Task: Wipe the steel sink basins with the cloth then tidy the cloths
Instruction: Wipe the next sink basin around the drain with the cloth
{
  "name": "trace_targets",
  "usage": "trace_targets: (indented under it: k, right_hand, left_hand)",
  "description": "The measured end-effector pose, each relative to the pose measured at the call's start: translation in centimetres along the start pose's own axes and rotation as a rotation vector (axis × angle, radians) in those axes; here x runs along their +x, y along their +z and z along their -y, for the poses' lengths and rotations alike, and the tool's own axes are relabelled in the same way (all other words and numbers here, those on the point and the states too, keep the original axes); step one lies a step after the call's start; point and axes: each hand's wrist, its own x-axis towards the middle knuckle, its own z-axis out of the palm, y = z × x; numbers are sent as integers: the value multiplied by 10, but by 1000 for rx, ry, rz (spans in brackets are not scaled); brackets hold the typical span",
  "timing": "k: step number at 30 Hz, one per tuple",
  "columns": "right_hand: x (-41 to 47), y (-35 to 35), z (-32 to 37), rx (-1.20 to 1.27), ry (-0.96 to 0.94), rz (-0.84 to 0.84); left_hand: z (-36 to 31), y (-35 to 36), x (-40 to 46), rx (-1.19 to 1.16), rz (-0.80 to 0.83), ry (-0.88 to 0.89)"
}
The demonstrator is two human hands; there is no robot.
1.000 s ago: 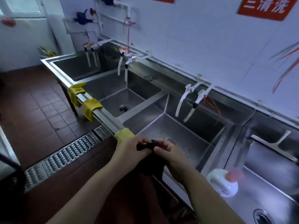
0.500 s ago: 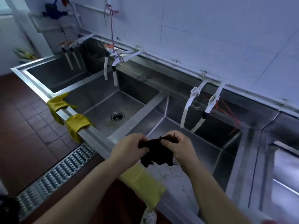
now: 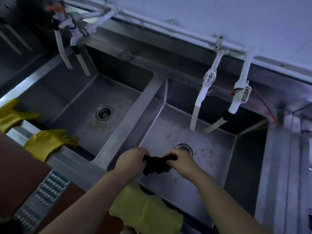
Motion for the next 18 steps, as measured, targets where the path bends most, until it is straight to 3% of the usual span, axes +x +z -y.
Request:
trace_targets:
  k: [5, 10, 13, 16, 18]
  right_hand:
    - [40, 20, -36, -75, 101, -51]
    - [75, 28, -44, -72, 91, -247]
    - [86, 42, -59, -153, 79, -292]
    - [89, 63, -82, -347, 79, -184]
    - [89, 78, -95, -471, 130, 58]
  left_hand:
    - [20, 33, 44, 18, 157, 30]
    - [31, 41, 81, -15, 115, 105]
    - [41, 54, 93, 24, 174, 131]
    - [52, 64, 101, 128, 387, 163]
    - [57, 62, 108, 200, 457, 190]
